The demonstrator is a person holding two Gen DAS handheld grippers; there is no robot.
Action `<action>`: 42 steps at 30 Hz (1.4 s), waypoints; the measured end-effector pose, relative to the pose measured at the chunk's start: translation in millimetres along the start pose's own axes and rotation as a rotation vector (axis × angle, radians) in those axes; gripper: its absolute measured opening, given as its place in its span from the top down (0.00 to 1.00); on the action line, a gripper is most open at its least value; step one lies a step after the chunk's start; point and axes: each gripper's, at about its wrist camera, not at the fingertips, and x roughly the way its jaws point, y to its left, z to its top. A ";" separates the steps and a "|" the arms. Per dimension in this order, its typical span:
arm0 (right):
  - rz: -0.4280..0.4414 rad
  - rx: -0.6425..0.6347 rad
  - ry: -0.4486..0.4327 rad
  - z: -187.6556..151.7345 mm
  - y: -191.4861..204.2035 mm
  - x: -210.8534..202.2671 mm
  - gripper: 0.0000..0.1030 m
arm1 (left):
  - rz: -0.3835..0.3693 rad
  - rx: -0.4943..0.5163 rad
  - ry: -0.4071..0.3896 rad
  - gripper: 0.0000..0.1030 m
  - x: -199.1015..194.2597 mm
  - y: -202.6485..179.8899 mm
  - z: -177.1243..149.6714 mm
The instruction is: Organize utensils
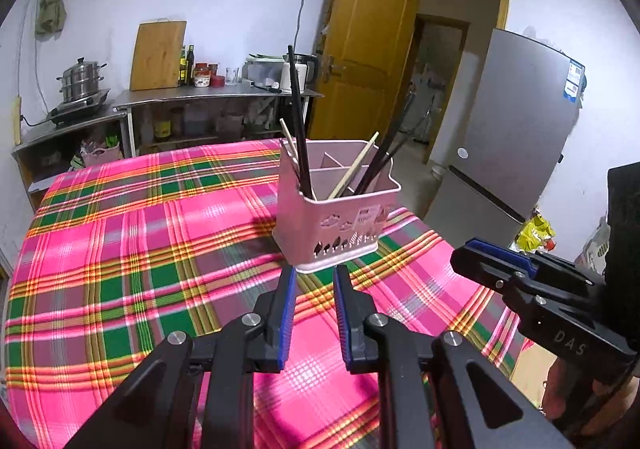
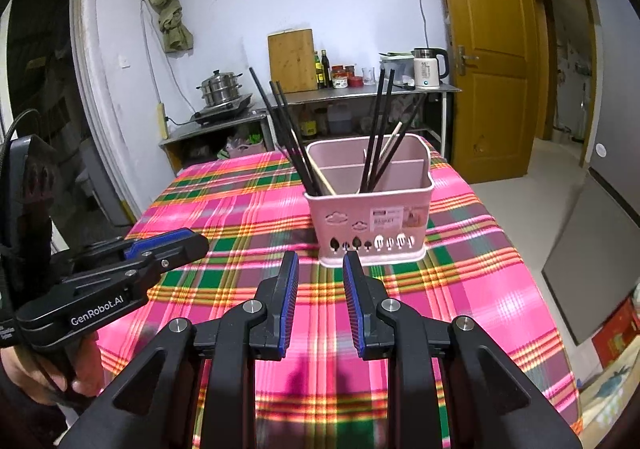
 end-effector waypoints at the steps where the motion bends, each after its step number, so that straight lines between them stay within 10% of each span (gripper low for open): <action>1: 0.000 0.001 0.003 -0.4 -0.4 -0.4 0.77 | 0.000 -0.001 -0.002 0.82 -1.7 0.0 -2.7; 42: -0.035 -0.010 -0.005 -22.2 2.3 -21.6 0.77 | 0.048 -0.013 -0.052 0.82 -29.6 -3.0 -31.2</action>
